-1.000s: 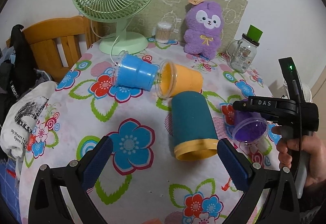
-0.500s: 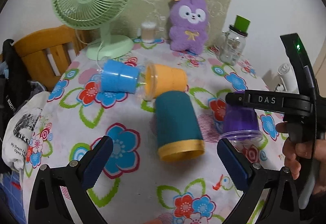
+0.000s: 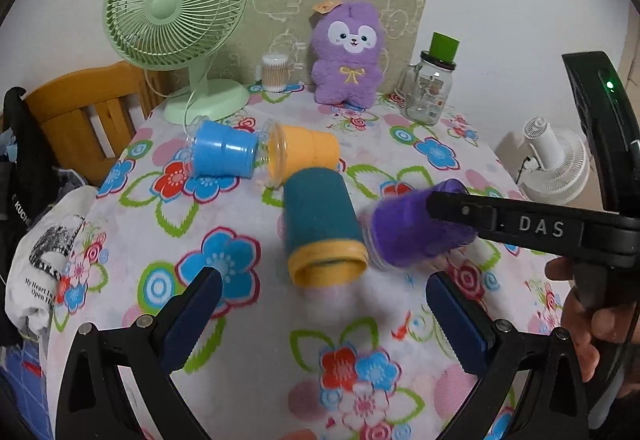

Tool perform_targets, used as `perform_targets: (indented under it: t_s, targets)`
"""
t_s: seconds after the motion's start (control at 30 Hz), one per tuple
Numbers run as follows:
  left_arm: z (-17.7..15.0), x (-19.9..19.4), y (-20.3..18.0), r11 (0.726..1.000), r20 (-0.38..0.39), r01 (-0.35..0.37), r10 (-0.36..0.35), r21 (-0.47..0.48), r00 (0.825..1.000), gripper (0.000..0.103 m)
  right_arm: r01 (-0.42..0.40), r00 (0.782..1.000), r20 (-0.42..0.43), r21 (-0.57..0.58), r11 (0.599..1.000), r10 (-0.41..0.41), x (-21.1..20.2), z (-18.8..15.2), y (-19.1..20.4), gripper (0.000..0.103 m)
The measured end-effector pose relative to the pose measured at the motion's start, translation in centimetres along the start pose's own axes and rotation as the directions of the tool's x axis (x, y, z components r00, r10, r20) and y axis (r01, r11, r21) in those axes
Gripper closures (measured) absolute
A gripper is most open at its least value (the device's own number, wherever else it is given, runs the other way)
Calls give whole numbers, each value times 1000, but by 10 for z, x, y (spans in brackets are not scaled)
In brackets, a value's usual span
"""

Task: Flip cup upside down
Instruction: 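Carry the held purple cup with the right gripper toward the left gripper, then grasp the purple cup with the left gripper while the right gripper releases it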

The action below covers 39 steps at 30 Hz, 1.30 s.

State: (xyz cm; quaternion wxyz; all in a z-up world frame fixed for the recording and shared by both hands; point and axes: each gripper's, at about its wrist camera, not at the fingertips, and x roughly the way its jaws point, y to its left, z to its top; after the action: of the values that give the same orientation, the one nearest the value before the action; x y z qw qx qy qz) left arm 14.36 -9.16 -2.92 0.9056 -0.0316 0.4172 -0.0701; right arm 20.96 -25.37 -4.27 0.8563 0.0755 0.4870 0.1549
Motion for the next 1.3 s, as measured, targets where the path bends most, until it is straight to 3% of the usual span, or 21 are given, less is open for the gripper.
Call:
perform_targets:
  t_s: [0.2, 0.43, 0.57, 0.67, 0.8, 0.87, 0.97, 1.07, 1.3]
  targets:
    - [-34, -27, 2, 1000, 4, 28, -28, -13, 1000, 0, -32, 999, 7, -37, 999, 32, -19, -25, 17, 46]
    - [-68, -67, 15, 999, 41, 35, -34, -26, 999, 0, -160, 987, -12, -92, 983, 160, -49, -58, 46, 46]
    - [-83, -83, 31, 997, 43, 31, -28, -71, 999, 0, -310, 949, -94, -85, 947, 302, -44, -75, 59, 46]
    - [-94, -93, 40, 996, 40, 23, -20, -83, 999, 0, -418, 899, -165, -42, 907, 407, -32, -86, 64, 46]
    - [-106, -101, 50, 995, 34, 9, -6, -96, 999, 0, -440, 879, -206, -5, 898, 430, -14, -90, 60, 46]
    - [-108, -98, 53, 994, 20, 3, -1, -105, 1000, 0, -385, 902, -208, 7, 923, 378, -3, -87, 50, 41]
    - [-109, -95, 53, 995, 11, 6, -5, -100, 1000, 0, -311, 935, -179, 4, 950, 307, -1, -82, 37, 13]
    - [-106, -92, 47, 997, 13, 9, -8, -80, 1000, 0, -235, 966, -121, -55, 970, 227, -12, -80, 34, 11]
    - [-88, -78, 21, 999, -1, 37, -37, 2, 999, 0, -185, 983, -15, -63, 981, 184, -41, -89, 16, 11]
